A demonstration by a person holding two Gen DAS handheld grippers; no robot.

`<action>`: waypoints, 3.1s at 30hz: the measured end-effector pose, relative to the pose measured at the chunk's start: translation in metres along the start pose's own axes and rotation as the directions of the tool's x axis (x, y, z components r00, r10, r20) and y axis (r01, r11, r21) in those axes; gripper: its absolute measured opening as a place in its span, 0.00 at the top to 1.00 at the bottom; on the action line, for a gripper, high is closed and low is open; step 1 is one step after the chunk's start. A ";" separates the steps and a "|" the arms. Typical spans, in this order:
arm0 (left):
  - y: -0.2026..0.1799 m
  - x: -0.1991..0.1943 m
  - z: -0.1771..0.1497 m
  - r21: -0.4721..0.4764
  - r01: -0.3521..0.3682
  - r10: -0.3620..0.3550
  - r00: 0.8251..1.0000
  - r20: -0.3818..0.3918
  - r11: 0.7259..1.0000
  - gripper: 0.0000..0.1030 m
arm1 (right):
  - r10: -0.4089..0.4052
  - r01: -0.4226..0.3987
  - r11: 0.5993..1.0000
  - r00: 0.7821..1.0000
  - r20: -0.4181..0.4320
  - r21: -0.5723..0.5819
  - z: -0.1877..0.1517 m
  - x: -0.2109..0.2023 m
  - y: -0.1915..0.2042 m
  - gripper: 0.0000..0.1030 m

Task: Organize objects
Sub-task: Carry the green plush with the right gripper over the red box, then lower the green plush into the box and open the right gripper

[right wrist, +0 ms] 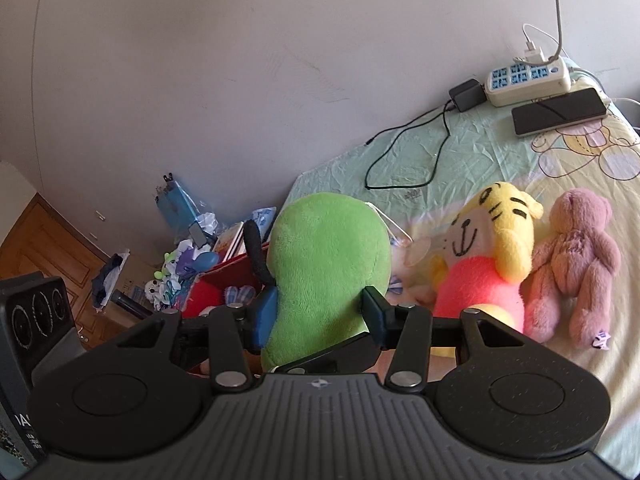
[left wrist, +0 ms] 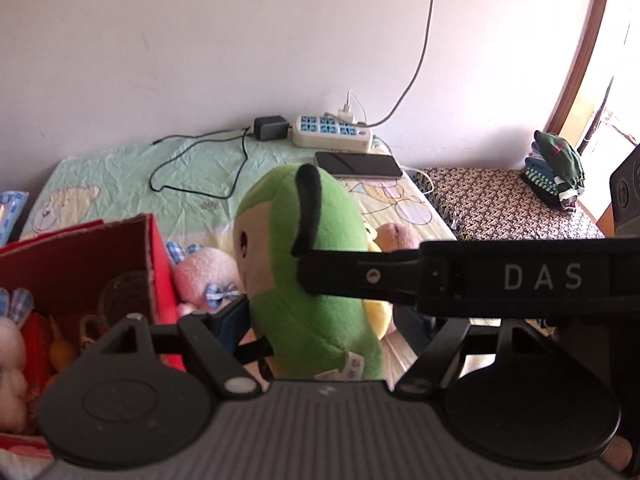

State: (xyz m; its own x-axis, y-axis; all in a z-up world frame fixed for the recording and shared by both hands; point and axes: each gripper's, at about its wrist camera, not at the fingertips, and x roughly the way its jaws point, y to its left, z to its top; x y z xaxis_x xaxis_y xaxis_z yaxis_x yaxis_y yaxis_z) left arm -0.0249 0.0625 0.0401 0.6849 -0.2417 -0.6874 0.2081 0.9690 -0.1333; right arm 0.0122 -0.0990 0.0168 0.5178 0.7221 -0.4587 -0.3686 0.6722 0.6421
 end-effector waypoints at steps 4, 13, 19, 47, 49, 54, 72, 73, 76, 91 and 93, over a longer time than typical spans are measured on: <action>0.012 -0.022 -0.006 0.002 -0.006 0.006 1.000 0.030 1.000 0.27 | 0.022 -0.021 1.000 0.999 0.024 -0.011 -0.009 0.004 0.021 0.52; 0.063 -0.062 -0.015 -0.024 -0.043 0.044 0.996 0.077 0.999 0.27 | 0.065 -0.063 0.996 0.997 0.037 -0.062 -0.022 0.039 0.073 0.52; 0.106 -0.075 -0.023 -0.051 -0.068 0.072 0.994 0.082 0.996 0.27 | 0.078 -0.076 0.993 0.997 0.016 -0.091 -0.034 0.077 0.101 0.52; 0.241 -0.021 -0.067 -0.086 -0.138 0.127 0.985 -0.119 0.987 0.28 | -0.026 0.008 0.995 0.983 -0.183 -0.099 -0.072 0.214 0.134 0.51; 0.248 -0.023 -0.069 -0.094 -0.148 0.137 0.983 -0.119 0.984 0.28 | -0.025 0.003 0.993 0.981 -0.191 -0.117 -0.073 0.220 0.140 0.51; 0.261 -0.027 -0.074 -0.094 -0.161 0.150 0.983 -0.109 0.983 0.28 | -0.069 0.037 0.987 0.976 -0.205 -0.157 -0.074 0.235 0.145 0.51; 0.252 -0.044 -0.067 -0.068 -0.125 0.120 0.990 -0.069 0.990 0.11 | -0.052 0.051 0.999 0.981 -0.187 -0.006 -0.069 0.209 0.120 0.46; 0.252 -0.044 -0.066 -0.071 -0.125 0.120 0.990 -0.071 0.990 0.12 | -0.050 0.049 0.999 0.981 -0.188 -0.005 -0.069 0.209 0.120 0.47; 0.250 -0.045 -0.063 -0.075 -0.131 0.125 0.989 -0.078 0.989 0.13 | -0.045 0.044 0.999 0.982 -0.182 -0.011 -0.070 0.207 0.122 0.48; 0.234 -0.055 -0.059 -0.049 -0.219 0.213 0.972 -0.098 0.975 0.12 | -0.113 0.107 0.992 0.986 -0.119 -0.060 -0.073 0.184 0.128 0.48; 0.231 -0.057 -0.058 -0.046 -0.224 0.219 0.971 -0.097 0.974 0.12 | -0.126 0.120 0.991 0.986 -0.108 -0.061 -0.073 0.179 0.128 0.48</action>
State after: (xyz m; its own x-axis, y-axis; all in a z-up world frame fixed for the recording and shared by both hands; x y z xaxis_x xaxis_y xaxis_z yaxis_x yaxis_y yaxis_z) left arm -0.0564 0.3034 0.0073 0.6429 -0.0176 -0.7657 0.0174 0.9998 -0.0084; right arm 0.0013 0.1282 -0.0281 0.4733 0.6453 -0.5997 -0.3500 0.7625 0.5442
